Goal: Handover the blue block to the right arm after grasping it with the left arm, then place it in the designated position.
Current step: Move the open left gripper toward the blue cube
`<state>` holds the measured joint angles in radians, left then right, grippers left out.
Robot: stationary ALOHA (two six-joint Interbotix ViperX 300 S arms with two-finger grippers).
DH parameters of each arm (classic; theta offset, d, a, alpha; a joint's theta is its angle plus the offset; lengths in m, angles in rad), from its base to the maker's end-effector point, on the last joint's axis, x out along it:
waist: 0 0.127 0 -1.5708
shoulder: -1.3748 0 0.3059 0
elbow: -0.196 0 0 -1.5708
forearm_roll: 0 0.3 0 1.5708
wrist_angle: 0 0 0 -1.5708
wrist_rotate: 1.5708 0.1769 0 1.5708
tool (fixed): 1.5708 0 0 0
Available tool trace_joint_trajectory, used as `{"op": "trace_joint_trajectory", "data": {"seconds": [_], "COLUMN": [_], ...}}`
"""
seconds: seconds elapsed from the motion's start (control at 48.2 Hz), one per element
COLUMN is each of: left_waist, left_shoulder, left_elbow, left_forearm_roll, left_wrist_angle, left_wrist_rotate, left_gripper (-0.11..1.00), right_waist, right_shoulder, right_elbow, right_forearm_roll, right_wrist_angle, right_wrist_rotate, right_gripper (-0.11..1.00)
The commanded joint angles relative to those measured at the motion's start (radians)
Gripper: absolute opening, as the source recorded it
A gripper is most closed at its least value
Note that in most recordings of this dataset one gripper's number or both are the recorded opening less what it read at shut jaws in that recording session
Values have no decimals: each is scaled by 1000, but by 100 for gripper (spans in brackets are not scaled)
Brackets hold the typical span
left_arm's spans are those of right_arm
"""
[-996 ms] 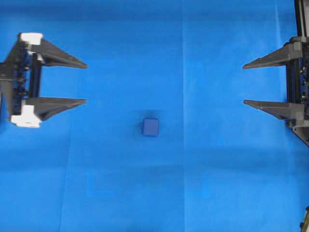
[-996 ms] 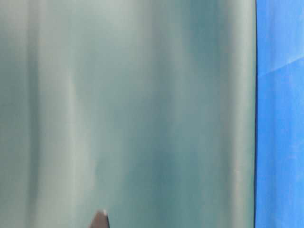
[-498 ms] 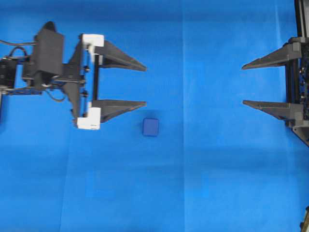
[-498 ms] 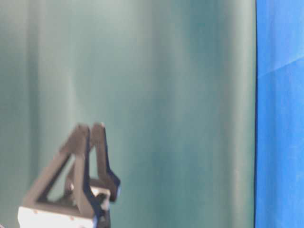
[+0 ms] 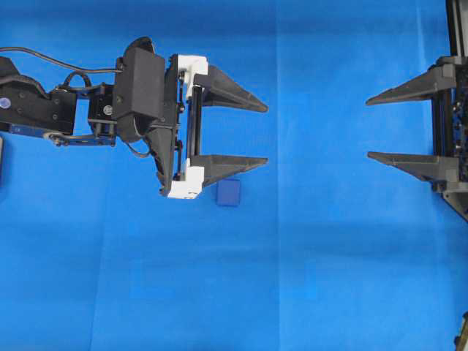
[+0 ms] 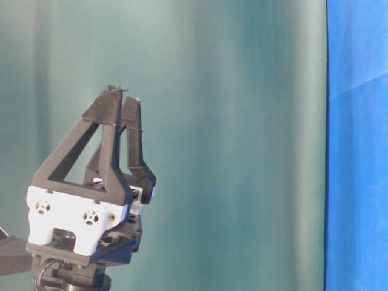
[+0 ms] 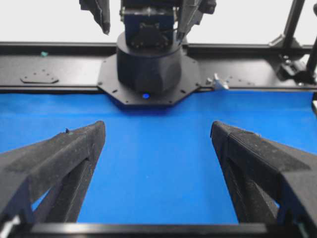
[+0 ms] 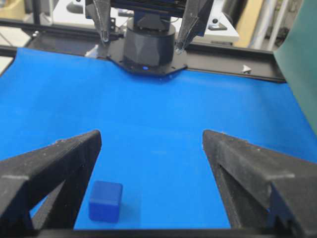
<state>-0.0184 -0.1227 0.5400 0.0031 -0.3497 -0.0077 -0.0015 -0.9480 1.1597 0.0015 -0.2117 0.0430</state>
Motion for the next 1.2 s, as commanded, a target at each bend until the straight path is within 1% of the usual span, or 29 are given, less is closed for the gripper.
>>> {"op": "trace_joint_trajectory", "data": {"seconds": [0.0, 0.124, 0.207, 0.332, 0.498, 0.519, 0.685, 0.975, 1.058, 1.182], "left_waist": [-3, -3, -5, -5, -5, -6, -14, -14, -14, -15], "left_shoulder": [-14, -18, -15, -6, 9, 14, 40, 133, 163, 193], "left_elbow": [-21, -23, -34, -71, -146, -161, -262, -445, -503, -557], "left_forearm_roll": [2, 2, 0, 2, 2, 2, 2, 2, 2, 3], "left_wrist_angle": [3, 46, 97, 221, 436, 477, 698, 1074, 1164, 1230], "left_wrist_rotate": [-6, -12, -28, -52, -58, -58, -55, -51, -46, -43], "left_gripper": [92, 92, 92, 92, 92, 92, 91, 92, 92, 91], "right_waist": [-2, -2, -2, -2, -2, -2, -2, -2, -3, -3], "right_shoulder": [6, 6, 6, 6, 6, 6, 6, 6, 6, 8], "right_elbow": [-26, -26, -28, -28, -28, -28, -28, -28, -28, -28], "right_forearm_roll": [3, 3, 3, 3, 3, 3, 3, 3, 3, 3], "right_wrist_angle": [-3, 3, 3, 3, 5, 5, 12, 18, 21, 26], "right_wrist_rotate": [2, 2, 2, 2, 2, 2, 2, 2, 2, 2], "right_gripper": [97, 97, 97, 97, 97, 97, 97, 97, 97, 97]}}
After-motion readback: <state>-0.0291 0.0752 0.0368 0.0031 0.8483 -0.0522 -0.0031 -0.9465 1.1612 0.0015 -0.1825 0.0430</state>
